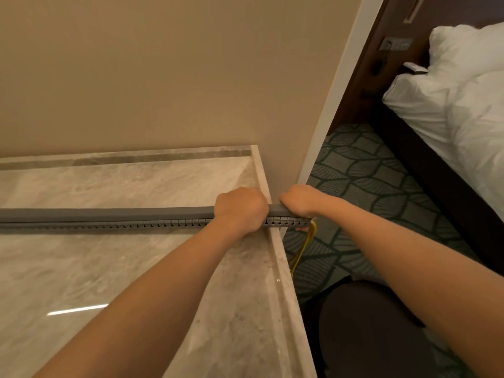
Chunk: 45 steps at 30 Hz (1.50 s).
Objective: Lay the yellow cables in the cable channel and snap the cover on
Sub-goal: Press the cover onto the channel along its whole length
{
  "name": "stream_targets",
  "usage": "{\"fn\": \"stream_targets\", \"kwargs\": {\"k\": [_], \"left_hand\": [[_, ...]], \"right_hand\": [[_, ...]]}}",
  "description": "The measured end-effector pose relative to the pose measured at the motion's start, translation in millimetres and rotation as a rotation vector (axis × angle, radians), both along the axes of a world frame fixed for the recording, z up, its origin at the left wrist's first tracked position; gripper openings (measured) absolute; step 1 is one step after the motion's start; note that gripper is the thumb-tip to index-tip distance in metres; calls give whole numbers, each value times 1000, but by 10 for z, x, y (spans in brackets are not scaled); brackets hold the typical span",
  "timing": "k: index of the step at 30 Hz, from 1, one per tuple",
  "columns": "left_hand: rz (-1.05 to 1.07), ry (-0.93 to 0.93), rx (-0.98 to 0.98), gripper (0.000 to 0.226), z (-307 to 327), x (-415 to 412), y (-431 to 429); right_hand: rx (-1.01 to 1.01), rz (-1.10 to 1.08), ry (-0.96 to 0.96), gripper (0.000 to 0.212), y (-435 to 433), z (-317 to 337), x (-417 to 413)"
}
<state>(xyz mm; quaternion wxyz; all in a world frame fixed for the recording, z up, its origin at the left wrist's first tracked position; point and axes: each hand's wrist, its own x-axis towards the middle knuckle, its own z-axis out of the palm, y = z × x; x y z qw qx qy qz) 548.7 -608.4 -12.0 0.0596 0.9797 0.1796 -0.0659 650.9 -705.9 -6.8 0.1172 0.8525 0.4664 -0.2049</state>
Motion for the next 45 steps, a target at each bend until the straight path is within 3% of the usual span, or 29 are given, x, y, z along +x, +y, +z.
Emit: {"fn": "stream_targets", "kwargs": {"k": [4,8,13,16,20,24,26,39,45], "left_hand": [[-20,-78,53,32,-103,-23,-11],[49,-95,-24,48,-101,-48,28],[53,-153,-124,61,-104,-72,43],[33,-152,-175,66,-111,-75,73],[-87,-142,-304,57,-82,-94,159],[-227,-118,-548,27,15,-183,337],[-290,-131,-568,19,48,-240,409],[-415,-177,-183,24,140,-342,318],[-561,-346,333,55,-94,-524,201]], "right_hand": [[13,-60,121,44,128,3,-35],[186,-109,169,54,30,89,-23],[413,10,212,31,-347,238,-135],[368,155,46,46,-504,226,-202],[418,177,-25,40,-508,208,-241],[467,158,-2,34,-499,187,-227],[482,151,-7,33,-498,184,-226],[511,272,-174,36,-569,173,-271],[533,352,-302,40,-642,108,-354]]}}
